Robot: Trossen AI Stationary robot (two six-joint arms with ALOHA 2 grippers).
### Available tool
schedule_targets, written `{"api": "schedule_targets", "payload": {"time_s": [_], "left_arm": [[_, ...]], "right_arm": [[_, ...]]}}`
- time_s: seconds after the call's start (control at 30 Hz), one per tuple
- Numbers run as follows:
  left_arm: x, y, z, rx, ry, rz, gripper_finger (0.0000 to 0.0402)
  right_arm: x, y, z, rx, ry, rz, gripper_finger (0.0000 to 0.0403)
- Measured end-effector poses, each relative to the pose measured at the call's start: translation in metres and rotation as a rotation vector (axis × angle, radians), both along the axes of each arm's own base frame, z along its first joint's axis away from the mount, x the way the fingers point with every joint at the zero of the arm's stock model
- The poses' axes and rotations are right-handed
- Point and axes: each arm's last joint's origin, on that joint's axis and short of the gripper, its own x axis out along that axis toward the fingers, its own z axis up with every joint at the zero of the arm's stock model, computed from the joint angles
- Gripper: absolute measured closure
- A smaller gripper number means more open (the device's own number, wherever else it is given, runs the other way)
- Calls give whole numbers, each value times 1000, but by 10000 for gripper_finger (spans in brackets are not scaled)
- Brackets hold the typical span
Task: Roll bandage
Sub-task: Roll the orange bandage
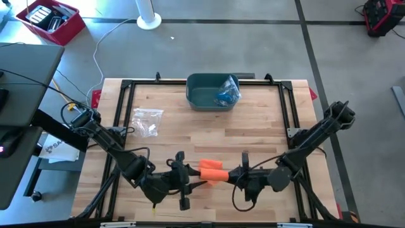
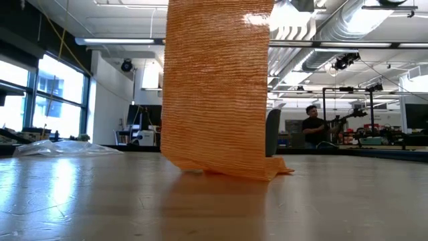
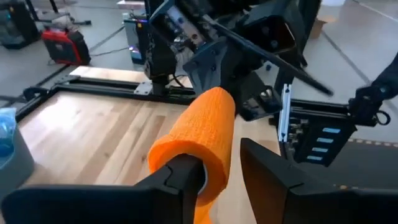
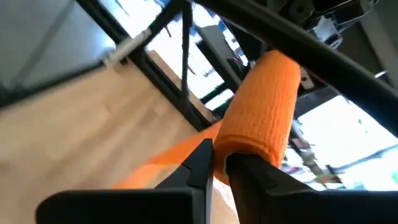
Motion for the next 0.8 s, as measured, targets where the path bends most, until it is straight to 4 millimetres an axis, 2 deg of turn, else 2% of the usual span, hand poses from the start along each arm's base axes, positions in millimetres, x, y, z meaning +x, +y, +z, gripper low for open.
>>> {"api": "schedule_targets", "payload": {"time_s": [0.13,0.3,0.47,0.57,0.67,0.8], "left_arm": [[1,1,0,-21,1,3,313],[1,0,1,46,10,-28,384],[-2,-4,2,214,31,-91,386],[-3,-6,1,334,53,-160,390],[-5,-10,2,380,53,-208,390],[-5,-9,1,324,54,-181,374]], "right_arm": [[-3,3,0,-29,-6,-18,364],[-7,7,1,120,-11,-41,338],[-9,11,5,362,-45,-50,281],[-8,12,10,485,-66,-20,266],[-6,12,13,564,-76,44,285],[-5,11,13,546,-86,26,366]]}}
